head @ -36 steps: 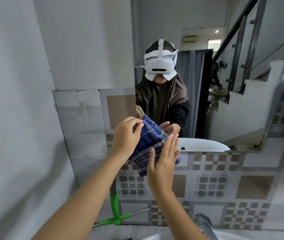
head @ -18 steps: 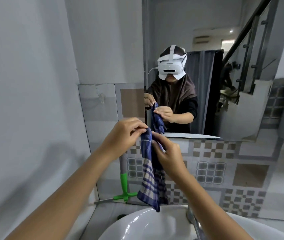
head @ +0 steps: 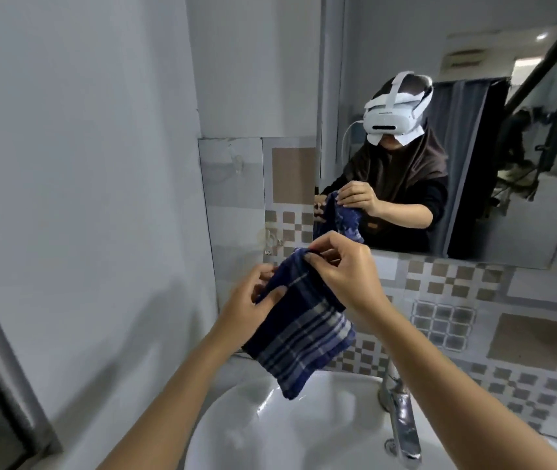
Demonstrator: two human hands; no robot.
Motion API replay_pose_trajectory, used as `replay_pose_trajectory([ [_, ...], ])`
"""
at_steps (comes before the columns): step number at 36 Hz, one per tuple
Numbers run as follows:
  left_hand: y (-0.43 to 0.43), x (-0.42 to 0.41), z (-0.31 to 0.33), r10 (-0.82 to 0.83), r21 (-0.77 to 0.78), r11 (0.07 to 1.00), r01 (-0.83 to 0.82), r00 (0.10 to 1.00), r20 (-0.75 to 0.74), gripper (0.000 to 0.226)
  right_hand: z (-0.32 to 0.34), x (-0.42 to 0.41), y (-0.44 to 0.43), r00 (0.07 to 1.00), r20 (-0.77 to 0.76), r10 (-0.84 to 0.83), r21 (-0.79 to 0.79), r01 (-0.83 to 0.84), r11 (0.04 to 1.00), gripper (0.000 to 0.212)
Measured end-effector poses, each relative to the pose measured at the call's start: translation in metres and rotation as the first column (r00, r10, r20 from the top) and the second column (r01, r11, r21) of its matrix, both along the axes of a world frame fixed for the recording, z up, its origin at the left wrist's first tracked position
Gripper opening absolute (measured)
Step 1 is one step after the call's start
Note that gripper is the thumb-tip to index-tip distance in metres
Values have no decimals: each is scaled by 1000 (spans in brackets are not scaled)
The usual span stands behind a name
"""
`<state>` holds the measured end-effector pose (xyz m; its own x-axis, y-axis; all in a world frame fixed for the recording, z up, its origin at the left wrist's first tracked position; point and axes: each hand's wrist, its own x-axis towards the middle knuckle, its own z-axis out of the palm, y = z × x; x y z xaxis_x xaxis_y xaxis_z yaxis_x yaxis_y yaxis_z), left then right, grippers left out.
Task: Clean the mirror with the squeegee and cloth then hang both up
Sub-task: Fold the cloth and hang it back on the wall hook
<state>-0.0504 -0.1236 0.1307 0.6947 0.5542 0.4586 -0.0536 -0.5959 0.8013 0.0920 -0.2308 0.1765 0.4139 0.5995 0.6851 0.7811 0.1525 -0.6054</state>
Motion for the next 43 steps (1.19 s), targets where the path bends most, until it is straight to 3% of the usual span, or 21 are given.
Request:
replay_pose_trajectory([
  [2,-2,-2,-6,3,-110,994,5,997,73,19,3,2,-1,1000,11,20,-10,-20,1000,6],
  [8,17,-13,13,71,-105,994,-42,956,284,25,11,15,6,992,124,-1,1,1,1000,8],
  [13,63,-11,48,65,96,990,-103,939,337,21,21,16,39,980,178,-92,98,76,992,13],
  [19,122,9,109,129,314,903,-294,882,453,16,69,8,100,966,158,-204,262,158,952,19],
  [25,176,33,146,245,236,875,-424,806,539,12,108,0,163,914,217,-343,356,253,900,21],
  [32,220,65,170,319,155,866,-475,764,561,13,141,15,225,901,112,-419,313,369,875,22],
  [43,239,81,151,263,98,921,-376,789,555,13,102,24,237,883,157,-443,278,391,878,21],
])
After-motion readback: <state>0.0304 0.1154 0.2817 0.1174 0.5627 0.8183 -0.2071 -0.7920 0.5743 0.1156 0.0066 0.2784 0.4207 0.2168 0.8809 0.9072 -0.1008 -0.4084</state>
